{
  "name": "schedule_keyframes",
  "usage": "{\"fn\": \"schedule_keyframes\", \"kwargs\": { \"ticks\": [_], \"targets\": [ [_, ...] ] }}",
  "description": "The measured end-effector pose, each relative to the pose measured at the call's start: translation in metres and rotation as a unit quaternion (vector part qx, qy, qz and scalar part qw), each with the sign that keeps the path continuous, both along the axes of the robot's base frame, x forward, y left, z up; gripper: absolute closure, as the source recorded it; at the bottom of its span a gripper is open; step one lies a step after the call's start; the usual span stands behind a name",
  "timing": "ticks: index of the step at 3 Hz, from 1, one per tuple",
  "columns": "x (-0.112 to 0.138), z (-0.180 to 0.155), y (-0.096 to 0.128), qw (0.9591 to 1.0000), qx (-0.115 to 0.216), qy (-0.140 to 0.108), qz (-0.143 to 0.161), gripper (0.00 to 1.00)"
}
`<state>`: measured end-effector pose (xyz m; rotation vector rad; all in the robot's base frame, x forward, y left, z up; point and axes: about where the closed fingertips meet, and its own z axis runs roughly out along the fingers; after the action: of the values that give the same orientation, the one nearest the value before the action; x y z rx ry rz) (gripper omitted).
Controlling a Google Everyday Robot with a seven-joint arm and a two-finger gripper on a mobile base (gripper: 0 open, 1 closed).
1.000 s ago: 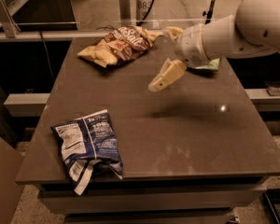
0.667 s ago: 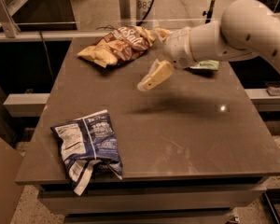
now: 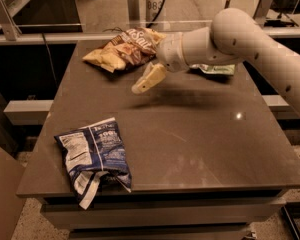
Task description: Move brown chip bag near blue chip bag
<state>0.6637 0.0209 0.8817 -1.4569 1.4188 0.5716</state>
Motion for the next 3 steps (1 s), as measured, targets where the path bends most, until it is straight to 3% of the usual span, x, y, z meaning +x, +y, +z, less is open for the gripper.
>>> {"fn": "schedule_keyframes", "kwargs": {
  "ticks": [3],
  "targets": [
    [0.07, -0.025, 0.02, 0.9979, -0.057, -0.017, -0.023, 0.0]
  ]
}}
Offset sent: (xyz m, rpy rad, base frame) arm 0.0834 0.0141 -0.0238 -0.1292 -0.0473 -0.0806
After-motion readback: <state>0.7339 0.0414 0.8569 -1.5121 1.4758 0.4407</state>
